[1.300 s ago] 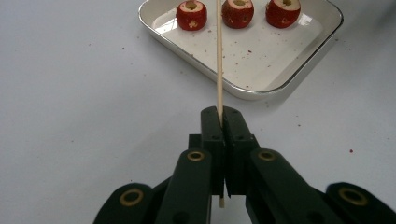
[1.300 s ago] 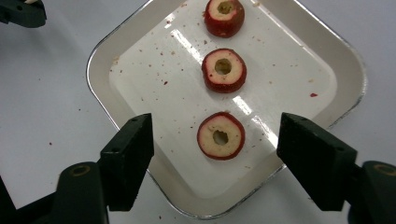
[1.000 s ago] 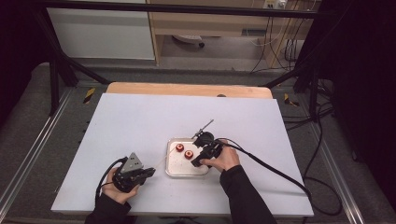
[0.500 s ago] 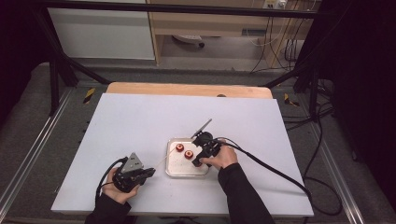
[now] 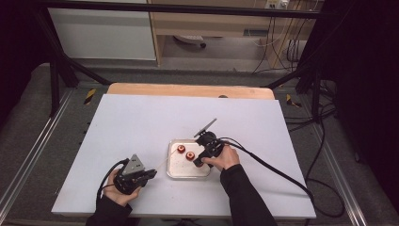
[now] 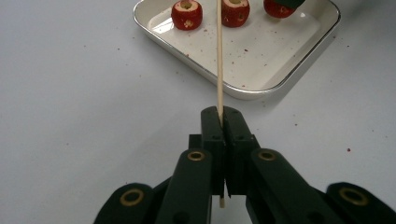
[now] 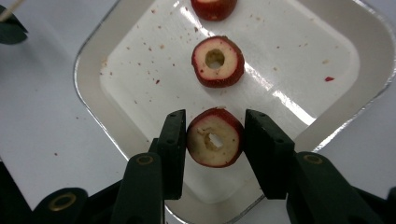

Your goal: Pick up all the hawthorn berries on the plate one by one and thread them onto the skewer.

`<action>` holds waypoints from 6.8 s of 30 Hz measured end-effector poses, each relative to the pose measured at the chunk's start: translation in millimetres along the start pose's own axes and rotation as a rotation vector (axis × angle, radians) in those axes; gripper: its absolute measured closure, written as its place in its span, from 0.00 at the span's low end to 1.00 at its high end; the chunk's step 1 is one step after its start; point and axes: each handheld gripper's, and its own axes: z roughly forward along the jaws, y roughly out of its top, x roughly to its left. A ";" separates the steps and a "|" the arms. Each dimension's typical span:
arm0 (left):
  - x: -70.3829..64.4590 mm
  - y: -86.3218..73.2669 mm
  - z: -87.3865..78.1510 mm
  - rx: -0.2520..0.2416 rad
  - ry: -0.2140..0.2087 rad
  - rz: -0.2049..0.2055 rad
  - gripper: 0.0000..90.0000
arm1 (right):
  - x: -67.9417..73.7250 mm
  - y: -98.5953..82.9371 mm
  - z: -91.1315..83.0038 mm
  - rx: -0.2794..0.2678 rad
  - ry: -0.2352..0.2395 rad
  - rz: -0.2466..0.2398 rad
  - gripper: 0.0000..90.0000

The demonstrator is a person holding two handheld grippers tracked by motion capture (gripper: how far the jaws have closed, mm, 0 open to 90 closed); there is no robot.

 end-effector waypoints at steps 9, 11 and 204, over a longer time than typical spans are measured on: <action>-7.2 2.8 0.8 -0.028 0.008 -0.016 0.98 | -7.2 -15.8 -35.2 -0.215 0.070 0.086 0.67; -9.6 4.4 1.7 -0.035 0.014 -0.021 0.98 | -11.1 -23.2 -39.9 -0.279 0.095 0.110 0.67; 5.6 -16.5 -4.3 0.001 0.031 -0.076 0.98 | 9.2 36.2 14.5 -0.009 -0.054 -0.207 0.46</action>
